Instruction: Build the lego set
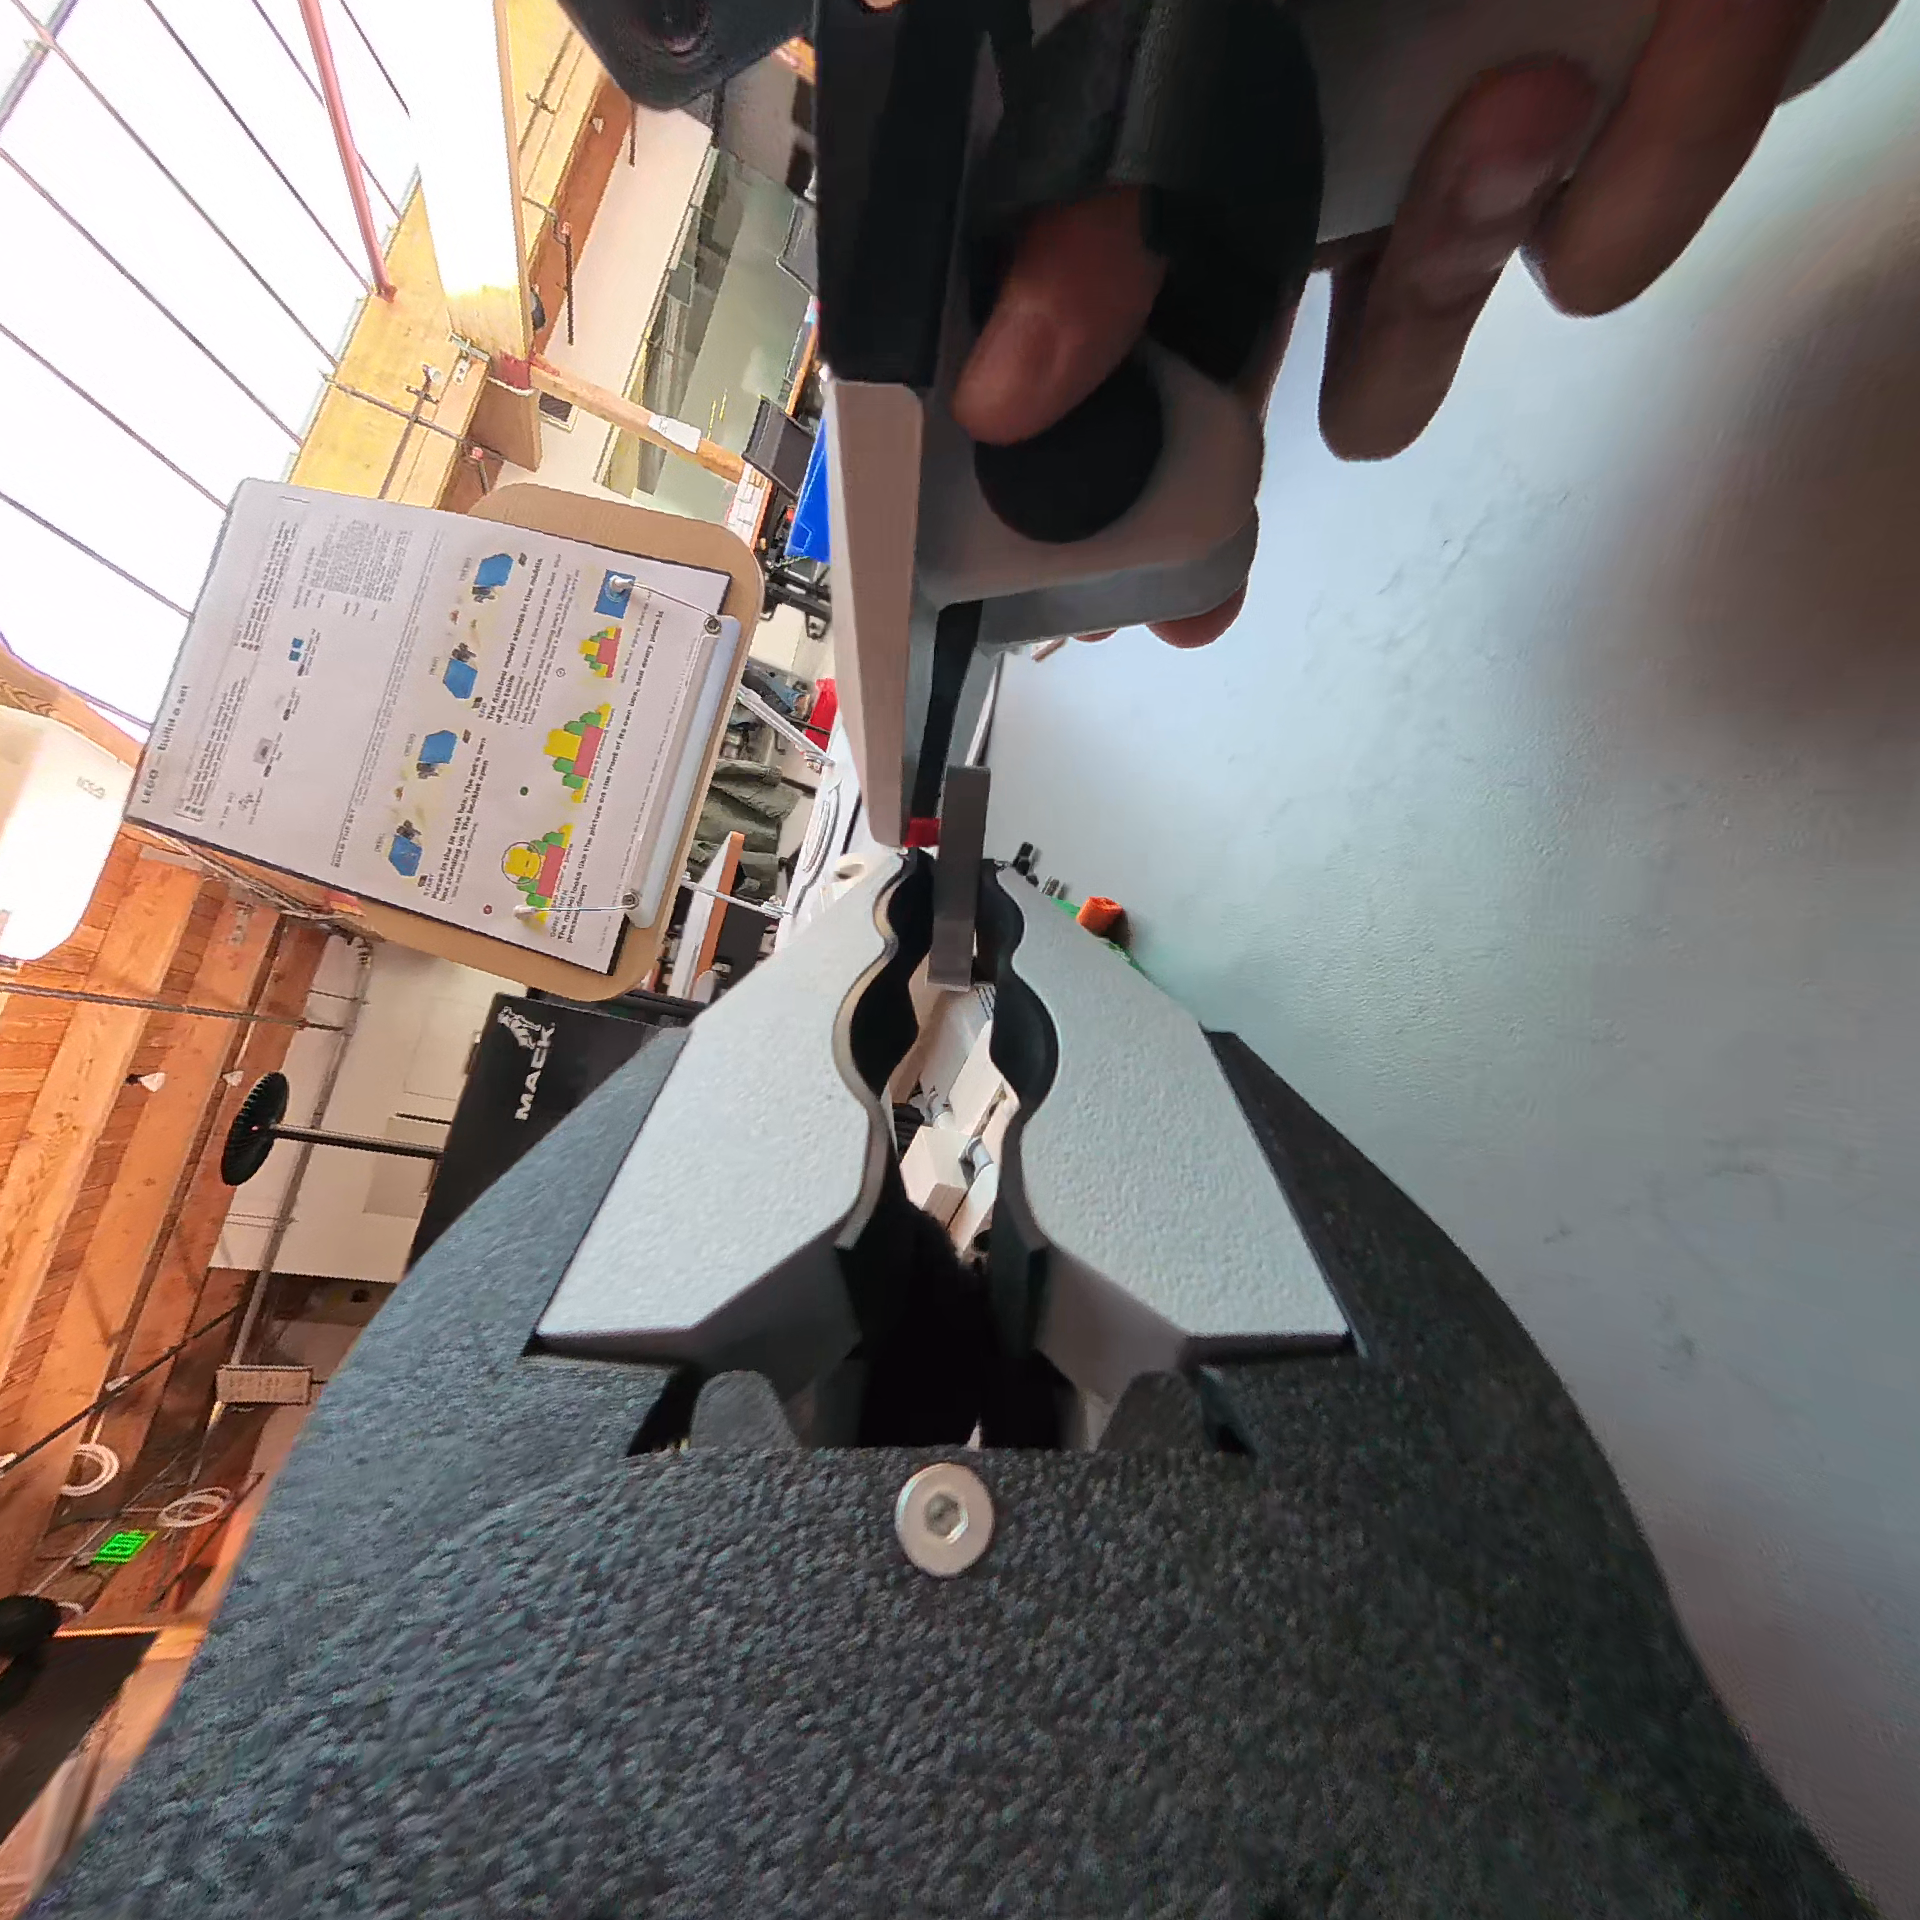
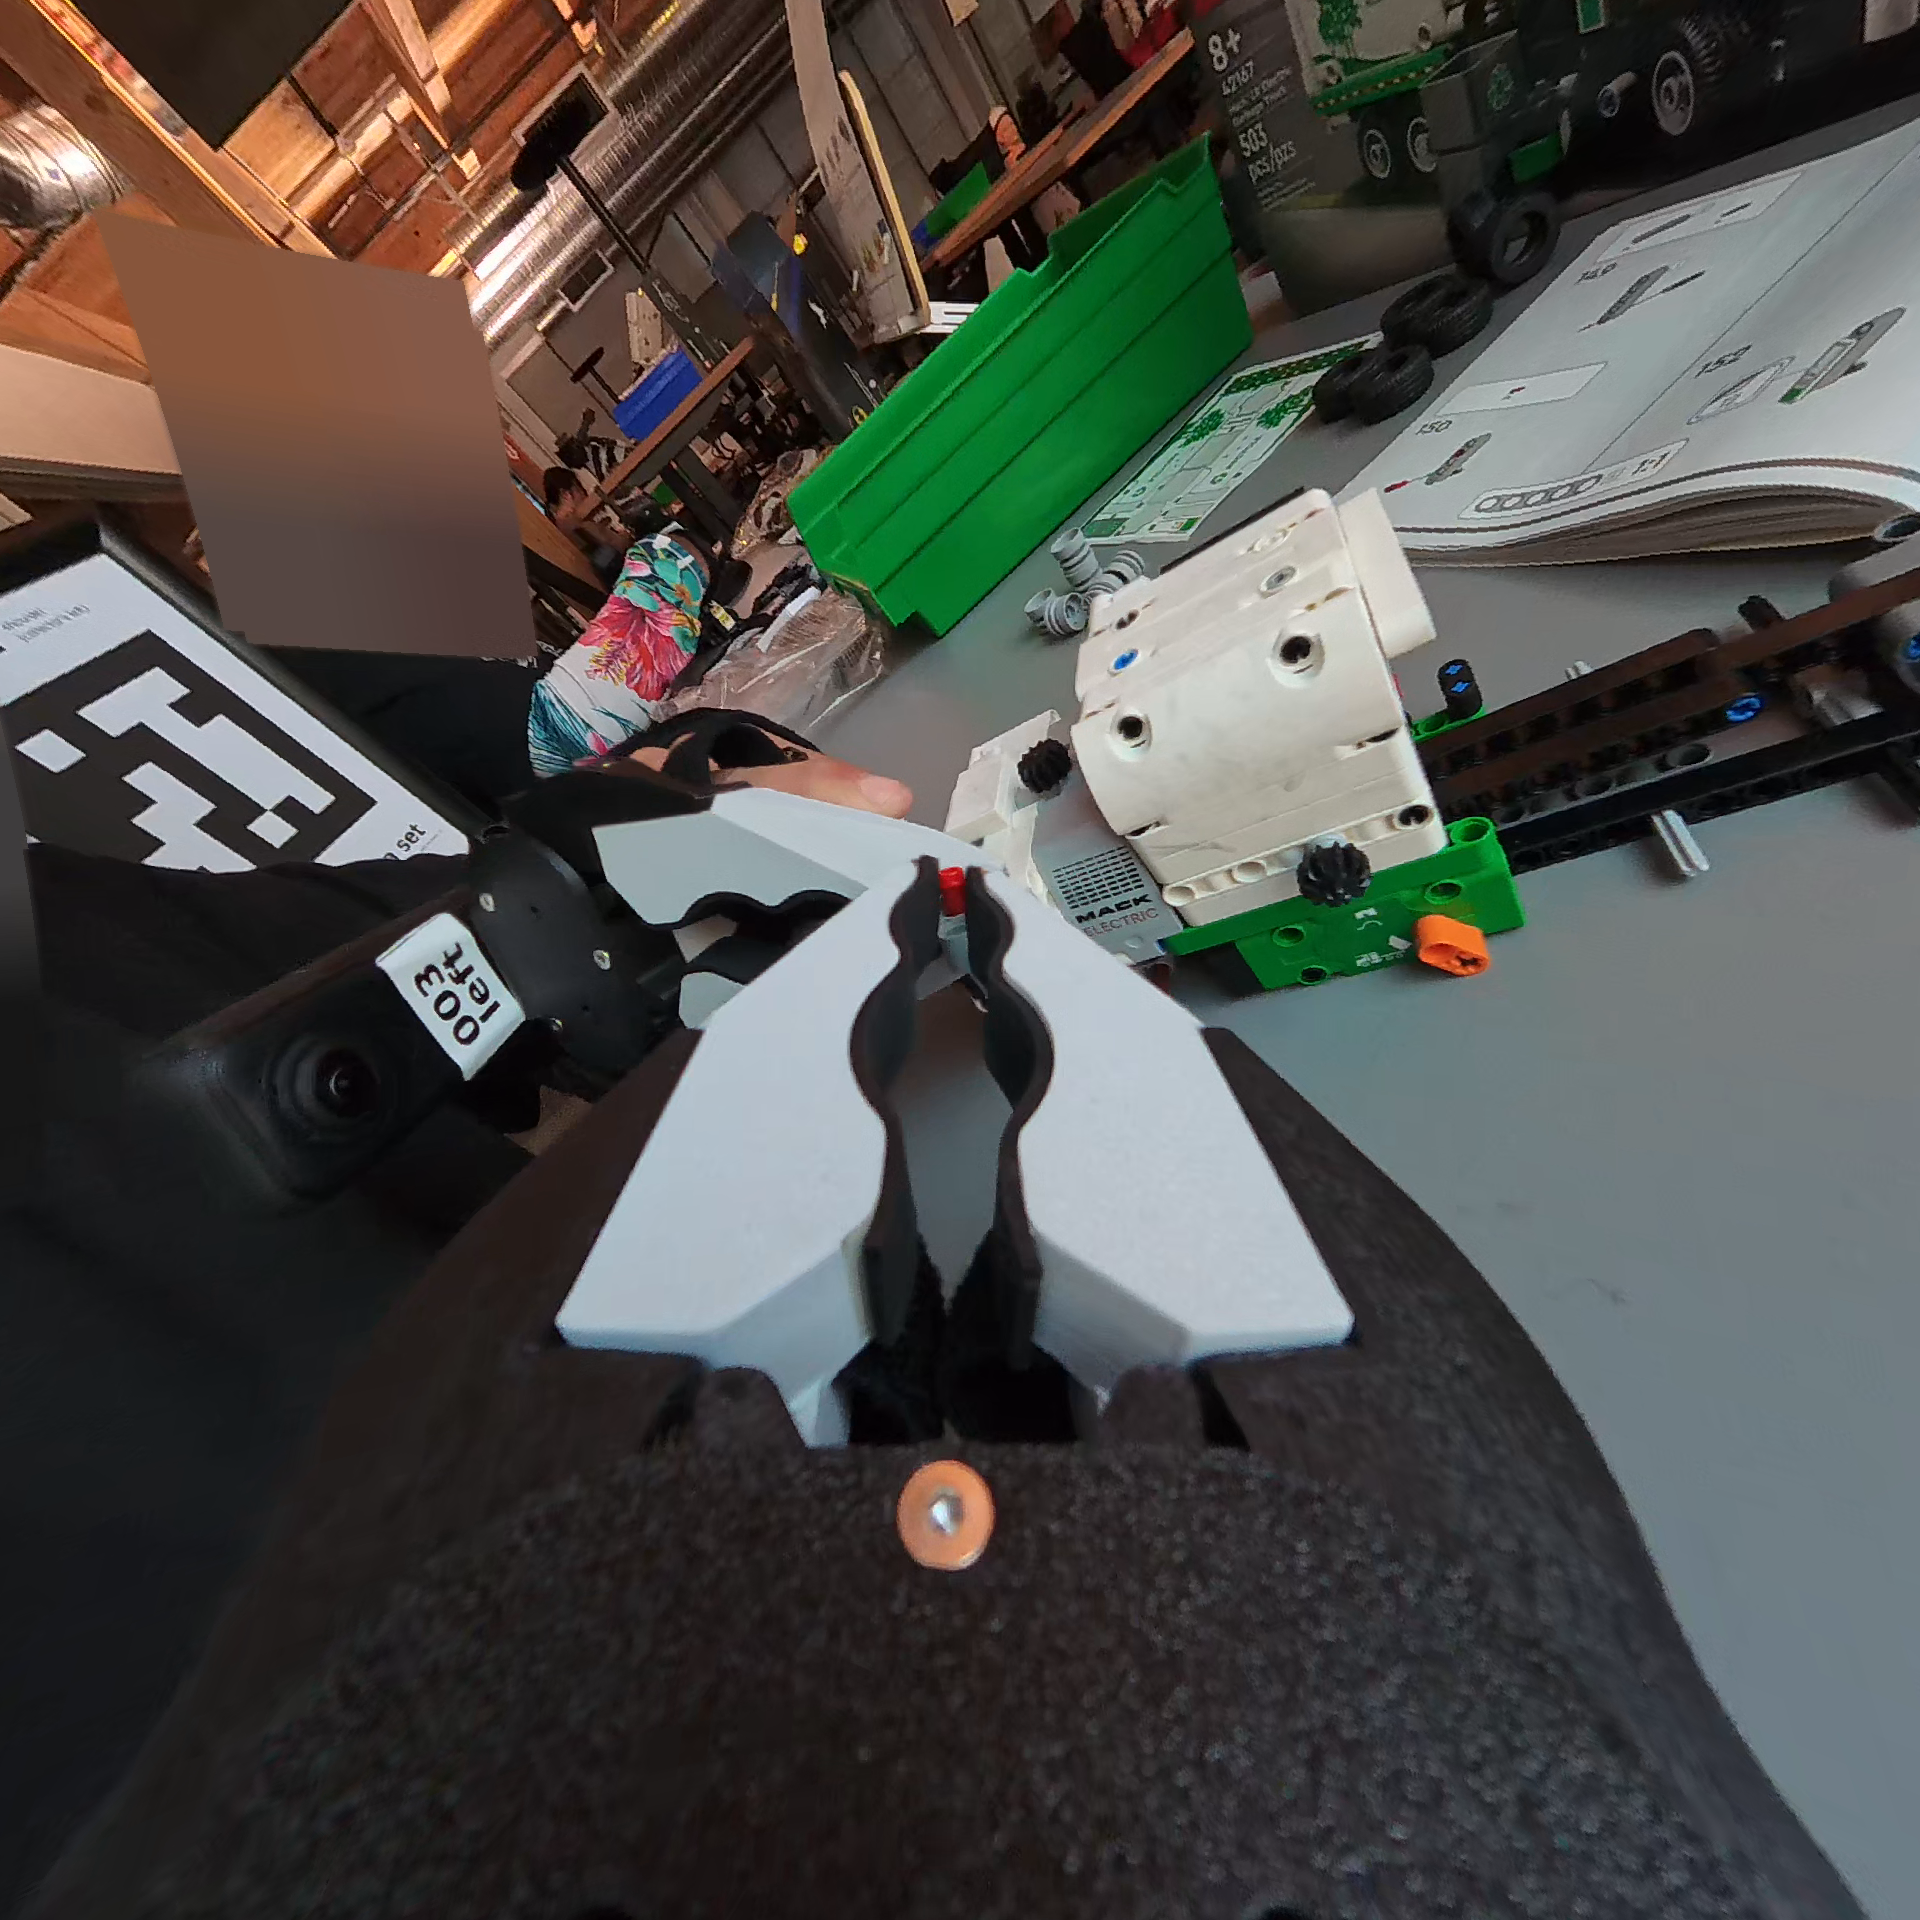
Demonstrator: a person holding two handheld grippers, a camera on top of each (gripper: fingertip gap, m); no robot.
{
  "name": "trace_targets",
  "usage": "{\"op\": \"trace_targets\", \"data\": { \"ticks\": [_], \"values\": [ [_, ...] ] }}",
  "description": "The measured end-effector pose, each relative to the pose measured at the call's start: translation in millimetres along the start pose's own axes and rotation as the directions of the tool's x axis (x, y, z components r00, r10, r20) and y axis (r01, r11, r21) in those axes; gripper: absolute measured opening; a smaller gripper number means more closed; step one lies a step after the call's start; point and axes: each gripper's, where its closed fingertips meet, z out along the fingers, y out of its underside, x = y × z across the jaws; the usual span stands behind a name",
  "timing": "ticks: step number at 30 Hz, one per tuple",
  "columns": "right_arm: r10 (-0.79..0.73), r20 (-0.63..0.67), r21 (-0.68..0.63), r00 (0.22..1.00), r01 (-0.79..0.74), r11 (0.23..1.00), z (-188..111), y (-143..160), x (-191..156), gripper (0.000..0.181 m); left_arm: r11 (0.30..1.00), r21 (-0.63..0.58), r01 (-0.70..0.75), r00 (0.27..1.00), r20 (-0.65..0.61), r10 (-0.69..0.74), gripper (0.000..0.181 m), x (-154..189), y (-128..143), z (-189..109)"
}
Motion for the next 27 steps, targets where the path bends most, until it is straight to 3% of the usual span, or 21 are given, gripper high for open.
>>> {"op": "trace_targets", "data": {
  "ticks": [6,15,20,23,25,27],
  "values": [
    [0.026,0.02,-0.001,0.999,-0.026,1.0,-0.6,0.2,-1.2,0.004,0.999,-0.021,-0.046,0.998,0.041,0.047,0.007,-2.5,0.5,-0.2],
    [-0.13,-0.005,-0.047,0.992,0.129,0.99,-1.7,-1.7,-4.4,0.004,1.0,0.017,-0.009,1.0,0.024,0.009,0.006,-2.9,-3.0,-1.4],
    [-0.306,0.03,-0.055,0.952,0.307,0.95,-6.9,-10.3,-14.9,0.018,0.999,0.039,0.012,1.0,0.012,-0.013,0.007,-5.0,-5.2,-3.2],
    [-0.523,0.032,-0.175,0.852,0.52,0.836,-14.3,-10.0,-14.9,0.023,0.998,0.063,0.03,0.999,-0.022,-0.029,0.007,-2.0,-8.2,-4.1],
    [-0.707,0.073,-0.296,0.704,0.692,0.659,-18.9,-5.7,-16.2,0.029,0.993,0.096,0.068,0.995,-0.085,-0.06,0.007,2.6,-12.4,-5.9],
    [-0.86,0.13,-0.383,0.493,0.825,0.415,-20.8,-1.9,-18.6,0.028,0.986,0.111,0.125,0.984,-0.143,-0.109,0.007,3.7,-15.2,-7.7]
  ]
}}
